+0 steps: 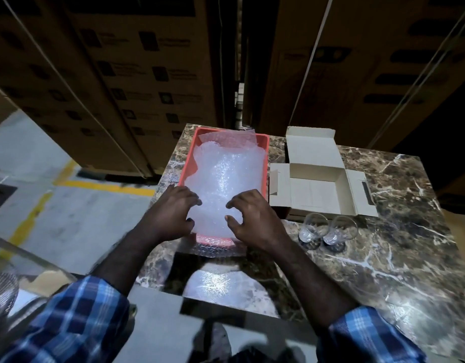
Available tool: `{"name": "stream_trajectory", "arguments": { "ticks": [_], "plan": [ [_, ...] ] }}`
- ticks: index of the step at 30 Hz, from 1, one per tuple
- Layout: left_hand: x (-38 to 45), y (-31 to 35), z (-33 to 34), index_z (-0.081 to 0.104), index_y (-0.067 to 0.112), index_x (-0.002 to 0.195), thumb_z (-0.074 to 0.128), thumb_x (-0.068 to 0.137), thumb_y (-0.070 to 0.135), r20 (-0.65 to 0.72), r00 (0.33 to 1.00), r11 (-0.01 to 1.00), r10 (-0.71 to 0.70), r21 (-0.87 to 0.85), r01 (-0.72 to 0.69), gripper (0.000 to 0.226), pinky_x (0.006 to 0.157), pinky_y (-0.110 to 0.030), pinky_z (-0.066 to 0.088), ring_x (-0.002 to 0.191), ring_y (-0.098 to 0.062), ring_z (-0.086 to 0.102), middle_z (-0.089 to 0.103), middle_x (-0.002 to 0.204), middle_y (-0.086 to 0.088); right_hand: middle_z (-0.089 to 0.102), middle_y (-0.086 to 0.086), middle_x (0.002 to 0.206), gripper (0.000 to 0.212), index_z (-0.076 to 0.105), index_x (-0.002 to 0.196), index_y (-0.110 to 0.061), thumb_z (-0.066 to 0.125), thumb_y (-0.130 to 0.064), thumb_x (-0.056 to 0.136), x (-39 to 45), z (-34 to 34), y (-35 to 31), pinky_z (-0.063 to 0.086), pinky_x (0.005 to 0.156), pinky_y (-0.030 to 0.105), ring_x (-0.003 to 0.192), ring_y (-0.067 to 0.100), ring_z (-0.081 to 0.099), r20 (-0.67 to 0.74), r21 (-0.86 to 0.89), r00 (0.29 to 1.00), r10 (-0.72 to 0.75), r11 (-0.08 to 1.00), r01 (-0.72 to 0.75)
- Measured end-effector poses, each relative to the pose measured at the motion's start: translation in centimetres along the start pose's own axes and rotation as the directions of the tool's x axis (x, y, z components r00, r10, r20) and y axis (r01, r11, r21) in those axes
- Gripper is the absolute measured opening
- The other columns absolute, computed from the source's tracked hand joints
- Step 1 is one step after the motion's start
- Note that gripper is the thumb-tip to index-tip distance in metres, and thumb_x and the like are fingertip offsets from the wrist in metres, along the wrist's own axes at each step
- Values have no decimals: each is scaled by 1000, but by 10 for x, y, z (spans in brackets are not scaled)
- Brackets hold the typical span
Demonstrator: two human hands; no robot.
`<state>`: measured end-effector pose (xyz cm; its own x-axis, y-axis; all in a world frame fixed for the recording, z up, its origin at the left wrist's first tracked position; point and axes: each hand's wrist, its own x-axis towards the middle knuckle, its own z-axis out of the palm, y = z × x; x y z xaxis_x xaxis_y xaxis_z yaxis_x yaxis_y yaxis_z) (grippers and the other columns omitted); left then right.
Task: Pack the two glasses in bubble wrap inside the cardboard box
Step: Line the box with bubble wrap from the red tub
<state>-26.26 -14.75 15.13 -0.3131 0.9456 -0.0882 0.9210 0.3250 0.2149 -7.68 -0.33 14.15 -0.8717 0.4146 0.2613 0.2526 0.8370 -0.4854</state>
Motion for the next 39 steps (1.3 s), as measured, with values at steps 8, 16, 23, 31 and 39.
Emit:
{"name": "stream_trajectory", "arguments": {
  "ticks": [8, 16, 23, 31, 39],
  "plan": [
    [10, -20, 11, 77, 13, 104, 70, 91, 14, -74, 997, 999, 38, 29, -36, 15, 116, -48, 22, 118, -28, 58, 74, 104, -8, 69, 4, 115, 27, 71, 113, -11, 67, -27, 92, -1, 9, -4, 45, 99, 39, 118, 22, 52, 39, -36, 995, 96, 995, -94],
    [15, -17, 14, 77, 7, 97, 71, 92, 12, -372, 927, 942, -49, -326, -81, 9, 84, -36, 47, 88, -22, 62, 74, 93, -4, 64, 5, 128, 49, 58, 134, -14, 61, -44, 96, 12, 16, -11, 45, 97, 38, 121, 23, 51, 152, -67, 976, 155, 987, -147],
    [13, -17, 8, 76, 10, 95, 73, 90, 12, -406, 903, 865, -140, -494, -88, 6, 73, -24, 51, 83, -7, 65, 74, 90, 2, 73, 8, 100, 20, 68, 106, -10, 51, -15, 98, 27, 16, 2, 54, 78, 41, 91, 29, 66, 87, 34, 960, 266, 962, -270],
    [22, -21, -6, 67, 19, 87, 72, 91, 16, -292, 875, 566, -386, -824, -25, 7, 72, -35, 54, 74, -6, 65, 70, 78, 11, 75, 3, 98, 16, 73, 103, -8, 65, -19, 93, 32, 3, 16, 46, 73, 25, 82, 18, 67, 106, 199, 963, 249, 943, -266],
    [21, -19, -15, 75, 21, 99, 79, 82, 10, -139, 942, 469, -305, -883, 22, 21, 80, -22, 56, 94, -7, 72, 77, 96, 9, 75, -5, 86, 12, 75, 86, -26, 72, -15, 89, 43, -24, 18, 57, 80, 35, 86, 14, 71, 79, 559, 929, 363, 755, -343]
  ]
}}
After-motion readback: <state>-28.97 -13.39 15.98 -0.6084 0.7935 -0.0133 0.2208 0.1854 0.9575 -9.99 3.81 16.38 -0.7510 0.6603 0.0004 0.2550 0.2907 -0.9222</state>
